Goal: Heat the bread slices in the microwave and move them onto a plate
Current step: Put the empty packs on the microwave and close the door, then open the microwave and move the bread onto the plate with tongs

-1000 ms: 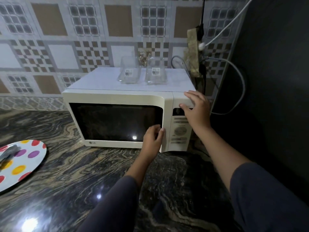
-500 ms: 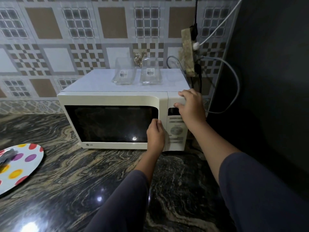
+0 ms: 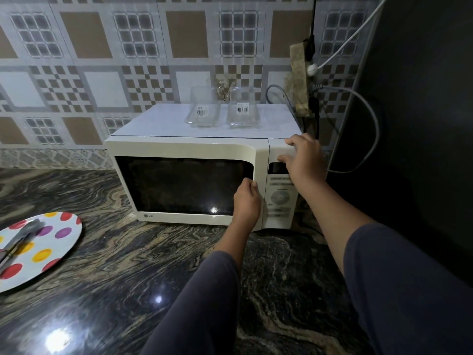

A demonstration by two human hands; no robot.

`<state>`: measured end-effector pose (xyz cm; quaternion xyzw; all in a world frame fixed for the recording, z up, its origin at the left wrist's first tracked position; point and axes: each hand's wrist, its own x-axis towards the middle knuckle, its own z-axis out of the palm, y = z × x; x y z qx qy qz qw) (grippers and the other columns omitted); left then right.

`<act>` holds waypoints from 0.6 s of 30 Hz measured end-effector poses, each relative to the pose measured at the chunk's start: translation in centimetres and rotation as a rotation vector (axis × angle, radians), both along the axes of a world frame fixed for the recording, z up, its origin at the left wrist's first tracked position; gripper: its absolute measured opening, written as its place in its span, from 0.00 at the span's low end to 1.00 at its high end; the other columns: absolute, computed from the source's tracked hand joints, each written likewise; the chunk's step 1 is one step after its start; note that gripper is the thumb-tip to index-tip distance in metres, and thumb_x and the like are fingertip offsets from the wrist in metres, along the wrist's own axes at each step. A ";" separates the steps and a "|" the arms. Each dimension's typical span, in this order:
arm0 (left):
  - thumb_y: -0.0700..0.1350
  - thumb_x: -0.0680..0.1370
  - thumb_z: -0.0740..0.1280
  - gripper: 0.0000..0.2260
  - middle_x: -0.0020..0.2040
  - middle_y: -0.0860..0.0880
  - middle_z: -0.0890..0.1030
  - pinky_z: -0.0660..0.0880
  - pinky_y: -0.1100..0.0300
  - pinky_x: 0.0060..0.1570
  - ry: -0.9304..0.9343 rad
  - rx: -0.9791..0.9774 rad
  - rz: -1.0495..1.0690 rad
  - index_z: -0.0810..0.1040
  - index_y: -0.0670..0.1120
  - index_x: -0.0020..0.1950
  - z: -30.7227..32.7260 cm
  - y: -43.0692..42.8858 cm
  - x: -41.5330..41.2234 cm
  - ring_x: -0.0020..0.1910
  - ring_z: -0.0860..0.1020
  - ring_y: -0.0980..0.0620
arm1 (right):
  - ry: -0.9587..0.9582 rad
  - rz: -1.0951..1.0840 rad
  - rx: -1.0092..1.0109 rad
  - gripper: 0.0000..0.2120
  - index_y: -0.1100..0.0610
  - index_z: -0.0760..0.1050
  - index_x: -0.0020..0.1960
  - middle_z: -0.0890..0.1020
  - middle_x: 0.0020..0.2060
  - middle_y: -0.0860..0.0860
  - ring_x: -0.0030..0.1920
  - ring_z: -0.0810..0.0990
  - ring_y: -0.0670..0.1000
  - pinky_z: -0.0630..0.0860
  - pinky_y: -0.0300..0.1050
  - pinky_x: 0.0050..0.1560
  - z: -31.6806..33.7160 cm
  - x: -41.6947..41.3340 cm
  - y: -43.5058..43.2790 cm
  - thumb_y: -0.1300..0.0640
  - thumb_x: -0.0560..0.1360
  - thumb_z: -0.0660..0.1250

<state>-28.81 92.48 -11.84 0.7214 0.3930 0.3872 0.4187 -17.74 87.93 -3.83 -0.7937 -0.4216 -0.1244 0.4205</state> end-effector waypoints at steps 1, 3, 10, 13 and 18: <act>0.43 0.82 0.52 0.10 0.33 0.52 0.68 0.60 0.63 0.28 0.004 0.000 0.000 0.66 0.43 0.42 0.0 0.0 0.0 0.32 0.65 0.57 | 0.003 0.005 0.003 0.17 0.60 0.76 0.58 0.77 0.56 0.54 0.60 0.71 0.56 0.69 0.47 0.52 -0.1 0.0 0.0 0.66 0.70 0.71; 0.43 0.82 0.52 0.10 0.33 0.52 0.68 0.61 0.67 0.27 0.012 -0.001 0.001 0.66 0.43 0.42 0.0 -0.1 0.0 0.32 0.65 0.57 | 0.012 0.012 0.016 0.16 0.60 0.77 0.57 0.77 0.55 0.54 0.59 0.71 0.57 0.70 0.49 0.53 -0.1 0.0 0.0 0.66 0.69 0.71; 0.42 0.82 0.52 0.10 0.33 0.51 0.68 0.62 0.69 0.27 0.010 0.019 -0.009 0.66 0.42 0.42 0.0 -0.1 -0.2 0.32 0.65 0.55 | 0.017 0.014 0.016 0.17 0.60 0.77 0.56 0.77 0.55 0.54 0.59 0.71 0.57 0.72 0.52 0.54 -0.1 0.1 0.0 0.65 0.69 0.72; 0.43 0.82 0.52 0.10 0.34 0.52 0.68 0.60 0.65 0.29 0.031 0.000 -0.007 0.67 0.42 0.43 0.6 -0.1 -0.1 0.32 0.65 0.56 | 0.004 0.004 0.019 0.17 0.60 0.77 0.56 0.77 0.55 0.54 0.59 0.71 0.57 0.72 0.51 0.54 -0.1 0.2 0.1 0.65 0.69 0.72; 0.45 0.82 0.54 0.12 0.33 0.53 0.66 0.62 0.65 0.32 -0.100 0.075 -0.025 0.64 0.45 0.39 -2.1 -3.4 -3.5 0.30 0.65 0.59 | -0.016 -0.011 0.009 0.17 0.59 0.77 0.58 0.77 0.57 0.52 0.59 0.71 0.56 0.70 0.47 0.52 -0.1 0.1 -0.1 0.66 0.69 0.71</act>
